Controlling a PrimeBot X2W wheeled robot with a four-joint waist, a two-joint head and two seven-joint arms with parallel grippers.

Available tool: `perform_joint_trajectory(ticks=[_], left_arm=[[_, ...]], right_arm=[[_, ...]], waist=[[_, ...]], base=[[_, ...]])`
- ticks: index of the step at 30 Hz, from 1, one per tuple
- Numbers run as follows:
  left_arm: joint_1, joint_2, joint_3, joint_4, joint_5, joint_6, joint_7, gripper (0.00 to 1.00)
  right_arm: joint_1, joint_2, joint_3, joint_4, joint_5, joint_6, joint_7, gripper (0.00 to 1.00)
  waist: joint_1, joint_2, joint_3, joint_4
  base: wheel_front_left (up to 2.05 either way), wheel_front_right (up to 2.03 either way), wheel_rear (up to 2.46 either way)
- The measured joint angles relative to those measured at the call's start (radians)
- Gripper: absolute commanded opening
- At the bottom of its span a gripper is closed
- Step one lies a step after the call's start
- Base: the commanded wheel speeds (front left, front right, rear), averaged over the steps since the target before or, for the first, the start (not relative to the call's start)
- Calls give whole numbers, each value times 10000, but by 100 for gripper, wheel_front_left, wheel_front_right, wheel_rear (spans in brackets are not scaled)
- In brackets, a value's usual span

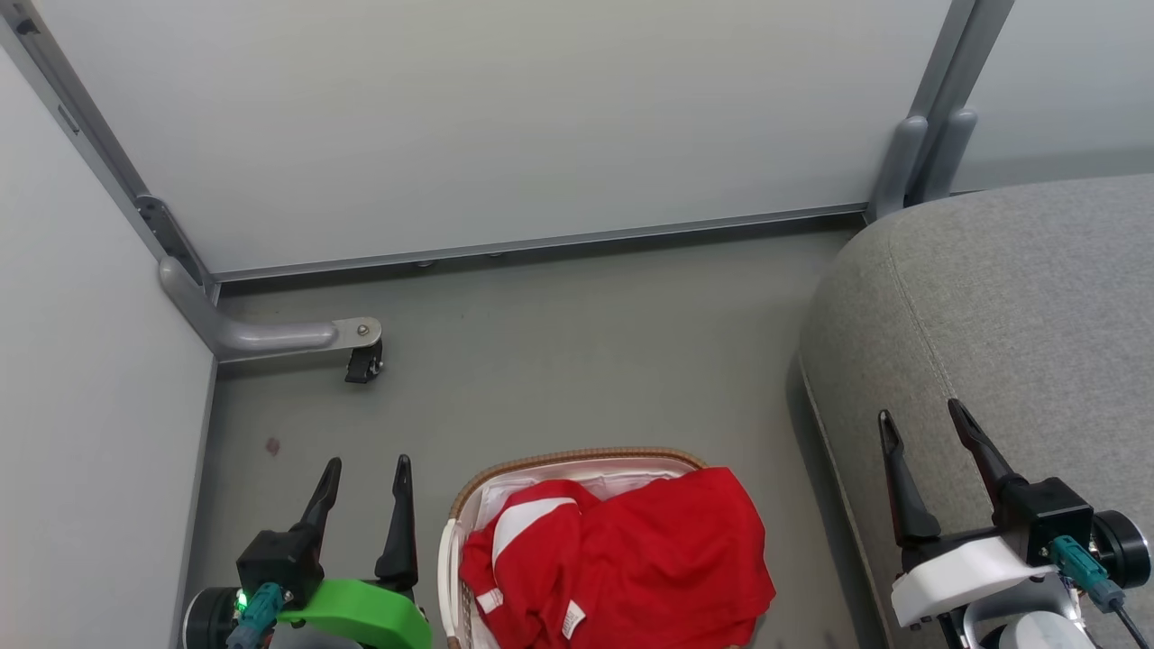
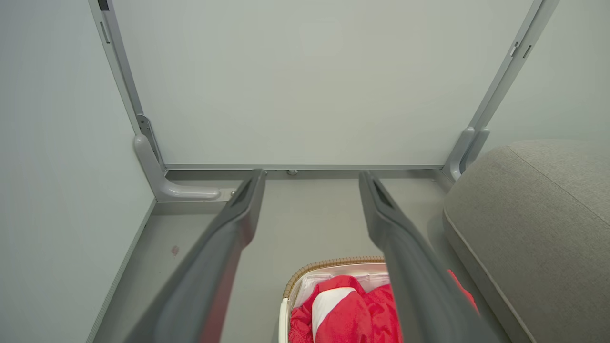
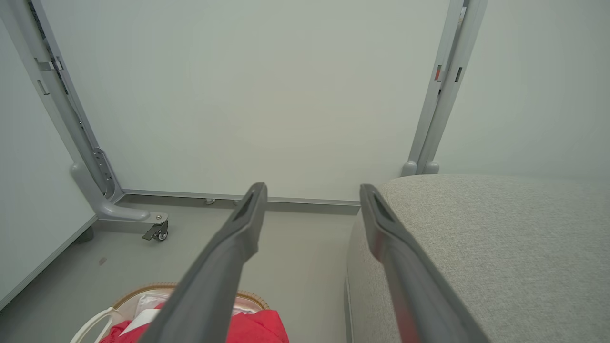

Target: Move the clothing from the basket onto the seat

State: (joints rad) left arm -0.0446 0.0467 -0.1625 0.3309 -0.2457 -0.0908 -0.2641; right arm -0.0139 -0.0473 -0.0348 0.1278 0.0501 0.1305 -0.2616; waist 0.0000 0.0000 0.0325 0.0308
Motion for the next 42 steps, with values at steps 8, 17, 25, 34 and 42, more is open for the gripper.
perform_joint_trajectory(ticks=[8,17,25,34,42], left_arm=[[-47,0,8,-23,2,-13,0,100],[-344,2,40,-38,-61,29,0,100],[-1317,2,-2,629,184,-33,-2,100],[-2834,0,-257,2744,328,-123,0,100],[-4033,-8,-621,4880,652,-130,0,100]], right_arm=[[-23,0,-15,-48,0,0,0,100],[-346,-2,90,-171,0,0,0,100],[-1089,-4,253,-374,33,0,-2,100],[-2172,-13,640,-525,305,2,-2,100],[-2883,-17,1012,-625,685,2,-2,100]], waist=[[0,0,172,-16],[0,0,635,-153],[0,0,1590,-362],[0,0,3207,-737],[1,0,4729,-1261]], base=[[0,0,0],[0,0,0],[0,0,0],[0,0,0],[0,0,0]])
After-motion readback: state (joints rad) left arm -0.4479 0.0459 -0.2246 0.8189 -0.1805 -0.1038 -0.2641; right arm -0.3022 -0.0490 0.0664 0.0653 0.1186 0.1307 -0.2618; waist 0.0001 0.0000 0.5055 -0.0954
